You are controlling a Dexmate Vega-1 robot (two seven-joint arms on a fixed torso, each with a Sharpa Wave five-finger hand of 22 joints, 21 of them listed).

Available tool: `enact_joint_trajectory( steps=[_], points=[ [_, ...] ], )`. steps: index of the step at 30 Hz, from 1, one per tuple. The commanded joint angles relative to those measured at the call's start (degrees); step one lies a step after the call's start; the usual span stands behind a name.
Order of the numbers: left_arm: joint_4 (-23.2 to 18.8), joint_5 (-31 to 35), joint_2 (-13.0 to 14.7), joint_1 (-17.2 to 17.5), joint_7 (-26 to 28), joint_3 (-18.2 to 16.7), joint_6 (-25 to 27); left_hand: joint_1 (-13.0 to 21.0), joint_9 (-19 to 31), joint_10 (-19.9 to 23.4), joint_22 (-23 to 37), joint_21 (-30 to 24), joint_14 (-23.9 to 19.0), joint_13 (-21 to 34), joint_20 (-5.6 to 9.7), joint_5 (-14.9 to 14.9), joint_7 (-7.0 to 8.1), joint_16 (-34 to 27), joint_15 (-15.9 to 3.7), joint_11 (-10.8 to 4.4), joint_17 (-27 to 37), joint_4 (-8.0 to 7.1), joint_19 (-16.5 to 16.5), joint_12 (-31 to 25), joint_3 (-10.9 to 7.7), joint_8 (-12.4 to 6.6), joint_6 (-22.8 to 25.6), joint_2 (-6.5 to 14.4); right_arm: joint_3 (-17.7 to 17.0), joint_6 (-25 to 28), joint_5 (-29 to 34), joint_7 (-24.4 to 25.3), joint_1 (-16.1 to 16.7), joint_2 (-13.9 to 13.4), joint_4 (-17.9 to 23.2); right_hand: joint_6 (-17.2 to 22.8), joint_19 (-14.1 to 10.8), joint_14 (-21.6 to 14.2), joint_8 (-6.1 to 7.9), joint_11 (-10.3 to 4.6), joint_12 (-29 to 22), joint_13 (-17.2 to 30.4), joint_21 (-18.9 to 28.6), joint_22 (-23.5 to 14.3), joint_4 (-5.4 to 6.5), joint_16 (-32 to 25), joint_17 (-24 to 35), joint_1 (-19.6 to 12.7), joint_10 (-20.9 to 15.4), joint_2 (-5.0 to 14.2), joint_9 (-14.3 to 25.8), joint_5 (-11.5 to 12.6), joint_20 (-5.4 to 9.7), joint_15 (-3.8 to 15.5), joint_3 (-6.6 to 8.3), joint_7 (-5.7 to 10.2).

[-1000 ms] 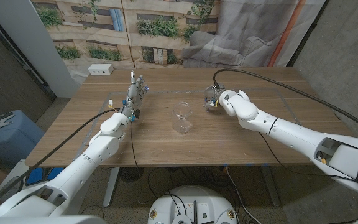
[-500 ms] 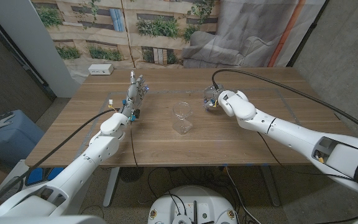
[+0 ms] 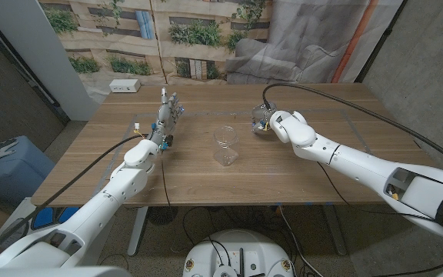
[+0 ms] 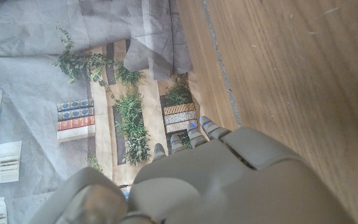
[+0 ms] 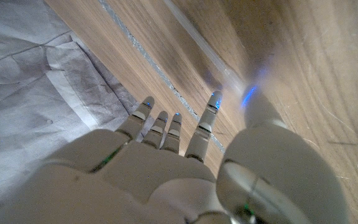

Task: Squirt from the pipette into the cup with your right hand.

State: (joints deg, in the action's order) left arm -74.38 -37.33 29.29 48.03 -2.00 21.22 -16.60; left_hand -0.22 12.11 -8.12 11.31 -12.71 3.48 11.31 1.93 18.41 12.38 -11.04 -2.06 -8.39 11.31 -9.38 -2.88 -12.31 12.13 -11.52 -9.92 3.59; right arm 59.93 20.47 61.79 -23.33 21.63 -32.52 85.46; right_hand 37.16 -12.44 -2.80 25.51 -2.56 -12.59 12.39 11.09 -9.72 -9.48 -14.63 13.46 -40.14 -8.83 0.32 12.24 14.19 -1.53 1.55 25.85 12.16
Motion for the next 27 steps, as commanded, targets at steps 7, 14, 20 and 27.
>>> enact_joint_trajectory(
  steps=[7,14,20,27],
  points=[
    [-0.06,0.0,0.01,0.02,0.0,-0.02,0.03,0.08,0.12,-0.38,0.14,-0.31,0.52,0.31,5.2,0.28,0.33,-0.33,-6.5,-0.14,0.09,-0.04,-0.42,-0.23,0.41,-0.33,-0.38,2.45,0.9,-0.3,-0.96,1.93,-0.35,0.13,-1.85,3.81,-1.19,-1.42,1.7,-0.12,-0.49,0.15,0.47,-0.12,-0.41,-0.61,0.19,-1.7,-1.49,0.43,0.19,0.02,0.28,0.47,0.27,0.04],
    [-0.07,0.0,0.01,0.02,0.0,-0.02,0.03,0.07,0.12,-0.23,0.14,-0.35,0.47,0.31,5.22,0.28,0.32,-0.35,-6.56,-0.2,0.09,-0.05,-0.33,-0.29,0.41,-0.33,-0.38,2.45,0.86,-0.27,-1.37,3.48,-0.16,0.01,-2.08,7.27,-1.76,-2.2,3.2,-0.94,-0.77,0.18,0.47,-0.13,-0.36,-0.99,0.33,-3.01,-3.01,0.96,0.3,-0.24,0.76,1.42,0.22,0.21],
    [-0.1,-0.02,0.03,0.04,0.0,-0.03,0.05,0.06,0.12,-0.34,0.14,-0.31,0.51,0.31,5.22,0.28,0.32,-0.33,-6.56,-0.23,0.09,-0.05,-0.43,-0.24,0.41,-0.33,-0.39,2.44,0.7,-0.66,-2.08,5.31,0.15,-0.1,-2.31,9.0,-2.24,-3.33,4.12,-1.13,-1.02,0.18,0.53,-0.14,-0.41,-1.49,0.44,-3.86,-4.15,1.28,0.61,-0.39,1.08,2.18,0.19,0.41],
    [-0.12,-0.02,0.05,0.05,0.0,-0.04,0.06,0.07,0.12,-0.35,0.14,-0.31,0.52,0.31,5.21,0.28,0.33,-0.33,-6.54,-0.2,0.09,-0.05,-0.42,-0.24,0.41,-0.33,-0.39,2.44,0.21,-0.44,-2.62,7.97,1.04,-0.45,-1.89,11.65,-3.29,-4.75,5.65,-1.54,-1.49,0.16,0.69,-0.15,-0.56,-2.14,0.56,-5.26,-6.2,1.29,1.22,-0.67,1.32,2.78,0.03,0.44]
  ],
)
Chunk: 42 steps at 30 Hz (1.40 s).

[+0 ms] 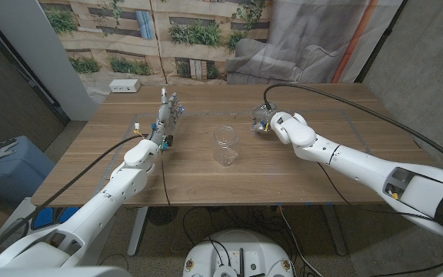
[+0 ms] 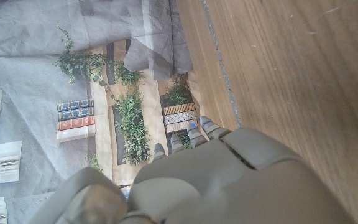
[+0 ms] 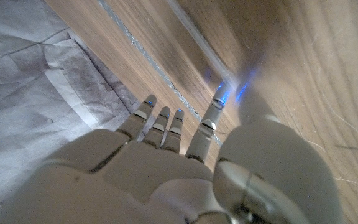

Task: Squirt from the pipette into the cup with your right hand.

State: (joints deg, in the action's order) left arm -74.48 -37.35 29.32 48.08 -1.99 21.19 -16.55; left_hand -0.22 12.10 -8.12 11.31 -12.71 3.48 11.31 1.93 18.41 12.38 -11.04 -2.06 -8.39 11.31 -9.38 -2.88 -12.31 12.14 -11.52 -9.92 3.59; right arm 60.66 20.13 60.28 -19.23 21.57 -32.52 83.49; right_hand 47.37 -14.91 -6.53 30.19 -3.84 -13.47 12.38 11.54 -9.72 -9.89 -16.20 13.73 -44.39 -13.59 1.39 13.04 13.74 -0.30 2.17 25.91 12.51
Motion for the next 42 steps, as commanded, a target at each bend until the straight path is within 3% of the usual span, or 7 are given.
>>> enact_joint_trajectory(
  steps=[1,16,42],
  points=[
    [-0.03,0.0,0.02,0.01,0.0,-0.01,0.0,0.07,0.12,-0.4,0.14,-0.31,0.54,0.31,5.21,0.28,0.33,-0.32,-6.57,-0.2,0.09,-0.05,-0.42,-0.22,0.41,-0.33,-0.39,2.44,-0.58,-0.33,-1.28,4.3,1.18,-0.53,0.09,1.87,-1.03,-1.38,1.24,-0.32,-0.7,0.17,0.26,-0.16,-0.13,-0.74,0.34,-1.19,-1.84,0.2,0.52,-0.27,0.11,2.22,-0.1,0.11],
    [-0.06,-0.02,0.03,0.02,0.0,-0.02,0.03,0.07,0.12,-0.31,0.14,-0.32,0.53,0.31,5.24,0.28,0.33,-0.33,-6.51,-0.1,0.09,-0.05,-0.41,-0.26,0.41,-0.33,-0.4,2.45,-1.28,0.19,-1.99,7.62,2.29,-0.98,0.99,6.46,-2.7,-3.31,3.61,-1.22,-1.19,0.19,0.44,-0.18,0.08,-1.74,0.65,-2.56,-4.6,0.32,1.17,-0.79,0.62,3.69,-0.64,0.13],
    [-0.02,-0.01,0.03,0.01,-0.02,-0.02,0.01,0.07,0.12,-0.27,0.15,-0.35,0.48,0.31,5.2,0.28,0.33,-0.35,-6.54,-0.21,0.09,-0.05,-0.33,-0.27,0.39,-0.33,-0.39,2.46,-5.12,1.17,-4.76,7.95,4.79,-3.48,6.82,4.35,-2.85,-3.16,2.2,-1.04,-0.59,0.22,0.18,-0.18,0.1,-1.87,0.88,-3.74,-4.11,0.56,0.22,-1.04,0.83,3.73,-0.88,0.19]
  ],
)
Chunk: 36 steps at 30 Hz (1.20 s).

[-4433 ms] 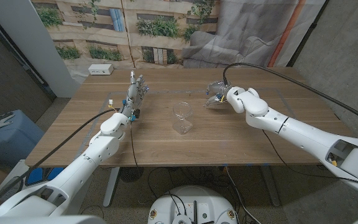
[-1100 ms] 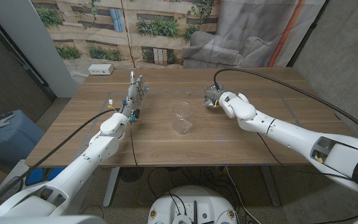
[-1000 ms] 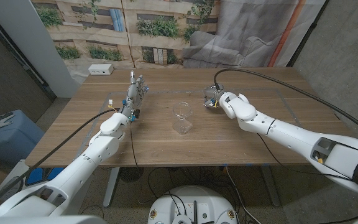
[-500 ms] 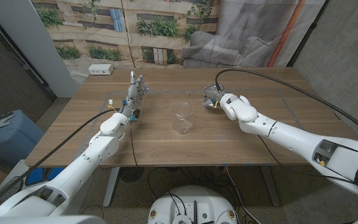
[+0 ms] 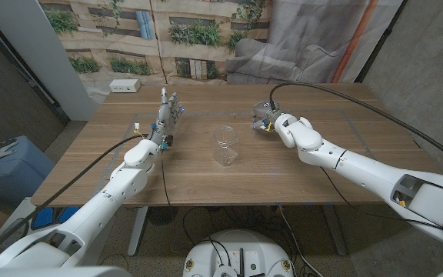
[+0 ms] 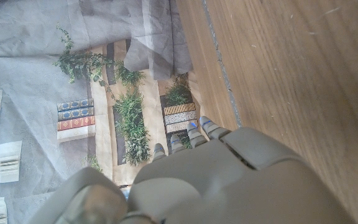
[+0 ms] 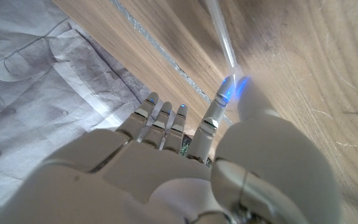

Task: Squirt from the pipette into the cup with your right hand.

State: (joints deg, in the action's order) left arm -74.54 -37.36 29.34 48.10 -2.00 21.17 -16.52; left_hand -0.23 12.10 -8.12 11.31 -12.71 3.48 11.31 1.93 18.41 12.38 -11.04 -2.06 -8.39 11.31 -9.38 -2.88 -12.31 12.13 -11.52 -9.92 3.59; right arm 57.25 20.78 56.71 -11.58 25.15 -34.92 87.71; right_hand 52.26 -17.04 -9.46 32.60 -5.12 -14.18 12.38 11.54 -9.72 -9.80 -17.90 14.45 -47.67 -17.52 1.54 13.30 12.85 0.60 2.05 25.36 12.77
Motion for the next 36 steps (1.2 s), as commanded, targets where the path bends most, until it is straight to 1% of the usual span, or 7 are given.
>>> enact_joint_trajectory(
  steps=[1,7,20,26,36],
  points=[
    [0.05,0.0,0.01,-0.01,-0.01,0.0,-0.02,0.07,0.12,-0.29,0.15,-0.32,0.53,0.31,5.21,0.28,0.32,-0.33,-6.54,-0.19,0.09,-0.05,-0.39,-0.26,0.4,-0.33,-0.39,2.46,-1.82,0.76,-1.14,0.12,1.28,-1.12,2.9,-0.72,-0.71,-0.22,-0.32,0.26,0.16,0.23,0.17,-0.18,0.01,-0.17,0.17,-0.5,-0.13,0.41,-0.08,-0.17,-0.05,3.86,-0.35,-0.08],
    [0.05,0.0,0.01,-0.02,-0.01,0.0,-0.02,0.07,0.12,-0.24,0.14,-0.35,0.48,0.31,5.22,0.28,0.32,-0.35,-6.54,-0.13,0.09,-0.05,-0.33,-0.28,0.39,-0.34,-0.39,2.46,-2.96,1.13,-1.6,0.36,2.11,-1.76,5.02,-1.6,-0.64,0.02,-0.81,0.53,0.43,0.25,0.06,-0.18,0.11,-0.12,0.24,-0.63,0.29,0.43,-0.31,-0.25,-0.16,3.64,-0.55,-0.08],
    [0.01,0.0,0.02,0.0,0.01,0.0,-0.01,0.07,0.12,-0.2,0.14,-0.34,0.47,0.31,5.2,0.28,0.32,-0.35,-6.53,-0.15,0.09,-0.04,-0.34,-0.29,0.39,-0.33,-0.39,2.45,-6.23,2.04,-3.43,1.74,4.91,-3.24,9.99,-2.13,-0.5,0.13,-1.17,0.72,0.63,0.27,-0.06,-0.19,0.31,-0.13,0.33,-0.53,0.52,0.39,-0.52,-0.36,-0.35,3.41,-0.91,-0.1],
    [0.03,0.01,0.0,-0.02,0.02,0.01,-0.01,0.08,0.12,-0.28,0.14,-0.34,0.47,0.31,5.21,0.28,0.32,-0.35,-6.53,-0.19,0.09,-0.04,-0.33,-0.26,0.39,-0.33,-0.39,2.45,-9.67,2.29,-7.67,3.46,7.36,-3.9,13.07,-2.08,-0.49,0.13,-1.21,0.79,0.63,0.29,-0.09,-0.19,0.4,-0.15,0.37,-0.46,0.38,0.4,-0.61,-0.4,-0.42,3.39,-1.07,-0.1],
    [0.06,0.02,-0.02,-0.03,0.01,0.02,-0.03,0.07,0.13,-0.25,0.14,-0.34,0.46,0.31,5.2,0.28,0.32,-0.35,-6.56,-0.13,0.09,-0.04,-0.34,-0.27,0.39,-0.34,-0.37,2.44,-13.42,3.11,-12.47,7.02,10.41,-4.47,16.79,-2.15,-0.42,-0.05,-1.34,0.77,0.6,0.31,-0.15,-0.19,0.52,-0.25,0.43,-0.33,0.08,0.41,-0.74,-0.47,-0.61,3.23,-1.36,-0.11]
  ],
)
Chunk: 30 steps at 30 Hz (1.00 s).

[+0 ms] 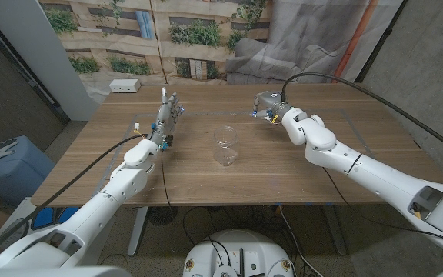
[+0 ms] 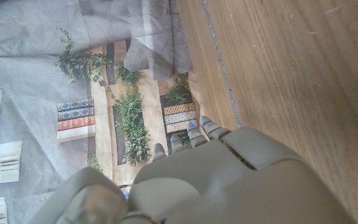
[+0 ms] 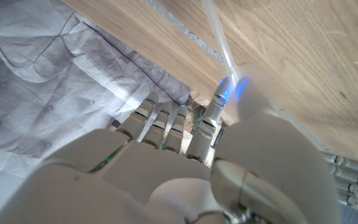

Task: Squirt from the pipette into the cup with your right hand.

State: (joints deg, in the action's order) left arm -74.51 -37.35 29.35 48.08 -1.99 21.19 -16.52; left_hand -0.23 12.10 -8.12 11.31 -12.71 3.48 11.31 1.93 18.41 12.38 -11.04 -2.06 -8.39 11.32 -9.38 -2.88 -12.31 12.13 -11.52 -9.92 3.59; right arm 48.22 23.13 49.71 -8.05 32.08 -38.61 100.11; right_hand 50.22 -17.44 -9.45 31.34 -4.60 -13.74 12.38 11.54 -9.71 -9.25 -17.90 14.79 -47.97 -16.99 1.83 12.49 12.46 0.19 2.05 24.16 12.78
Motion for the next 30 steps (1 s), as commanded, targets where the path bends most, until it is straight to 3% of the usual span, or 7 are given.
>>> enact_joint_trajectory(
  steps=[1,30],
  points=[
    [0.03,0.01,-0.03,-0.01,0.0,0.0,-0.02,0.07,0.13,-0.3,0.14,-0.31,0.53,0.31,5.21,0.28,0.32,-0.32,-6.55,-0.12,0.07,-0.04,-0.41,-0.25,0.39,-0.34,-0.37,2.44,-4.79,0.74,-6.04,4.07,3.87,-0.82,4.71,-0.1,-0.03,-0.06,-0.08,0.28,0.16,0.31,-0.15,-0.19,-0.02,-0.26,0.1,-0.02,-0.46,0.11,0.05,-0.09,-0.22,3.22,-0.18,-0.12],
    [0.02,0.0,-0.02,0.01,0.0,-0.01,-0.02,0.08,0.13,-0.35,0.14,-0.32,0.52,0.31,5.22,0.29,0.33,-0.33,-6.54,-0.2,0.07,-0.04,-0.39,-0.23,0.38,-0.35,-0.35,2.45,-16.79,1.23,-32.18,16.58,13.34,0.98,11.5,-0.66,-0.22,-0.56,-0.56,0.74,0.21,0.34,-0.17,-0.18,-0.07,-0.52,0.22,-0.21,-1.05,0.2,-0.21,-0.18,-0.59,2.89,-0.74,-0.32]
  ],
)
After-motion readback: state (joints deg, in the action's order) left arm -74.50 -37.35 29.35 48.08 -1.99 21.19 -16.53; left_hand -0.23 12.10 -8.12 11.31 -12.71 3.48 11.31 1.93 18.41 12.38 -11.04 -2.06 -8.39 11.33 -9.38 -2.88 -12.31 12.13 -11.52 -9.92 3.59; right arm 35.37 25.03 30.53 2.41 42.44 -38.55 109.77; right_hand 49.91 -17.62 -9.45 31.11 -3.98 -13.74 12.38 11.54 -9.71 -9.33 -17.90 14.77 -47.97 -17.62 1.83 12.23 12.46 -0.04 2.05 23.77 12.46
